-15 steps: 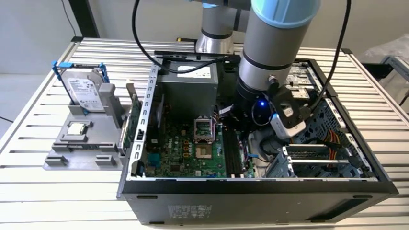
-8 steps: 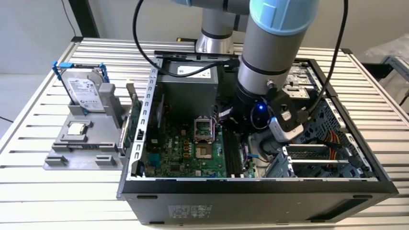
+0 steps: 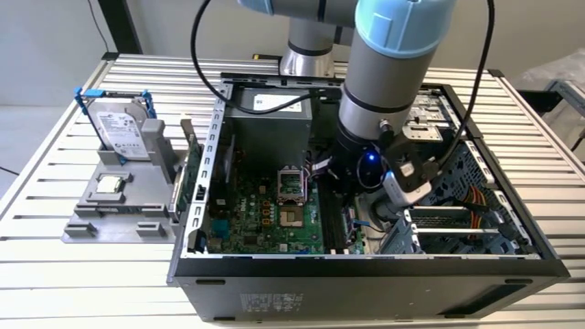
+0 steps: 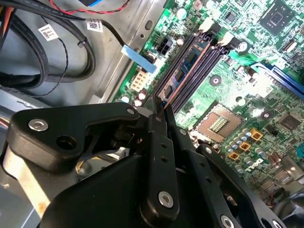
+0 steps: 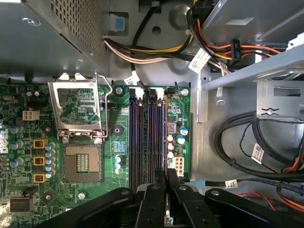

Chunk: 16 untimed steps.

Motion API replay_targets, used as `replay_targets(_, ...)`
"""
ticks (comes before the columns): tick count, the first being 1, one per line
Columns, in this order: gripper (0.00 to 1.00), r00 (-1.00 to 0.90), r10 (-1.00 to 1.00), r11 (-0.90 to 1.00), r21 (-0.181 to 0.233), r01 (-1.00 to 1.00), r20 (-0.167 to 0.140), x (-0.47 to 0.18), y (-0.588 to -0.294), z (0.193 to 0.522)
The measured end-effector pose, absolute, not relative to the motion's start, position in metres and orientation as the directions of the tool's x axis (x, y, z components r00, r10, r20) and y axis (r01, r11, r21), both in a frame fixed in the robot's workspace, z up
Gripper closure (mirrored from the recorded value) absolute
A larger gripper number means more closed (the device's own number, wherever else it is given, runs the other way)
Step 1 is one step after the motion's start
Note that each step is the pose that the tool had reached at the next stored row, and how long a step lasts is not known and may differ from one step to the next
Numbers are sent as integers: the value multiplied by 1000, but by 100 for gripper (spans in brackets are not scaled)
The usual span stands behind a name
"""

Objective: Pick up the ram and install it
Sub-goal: 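Insert the ram into the slot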

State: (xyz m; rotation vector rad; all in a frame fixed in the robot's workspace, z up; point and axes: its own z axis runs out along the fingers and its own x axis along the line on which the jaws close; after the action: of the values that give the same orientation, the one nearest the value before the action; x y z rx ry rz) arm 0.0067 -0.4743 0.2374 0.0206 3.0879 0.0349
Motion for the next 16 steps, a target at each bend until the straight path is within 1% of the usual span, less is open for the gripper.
replay_targets(16,100,-998,15,1000,23,14,-53,7,-476,229)
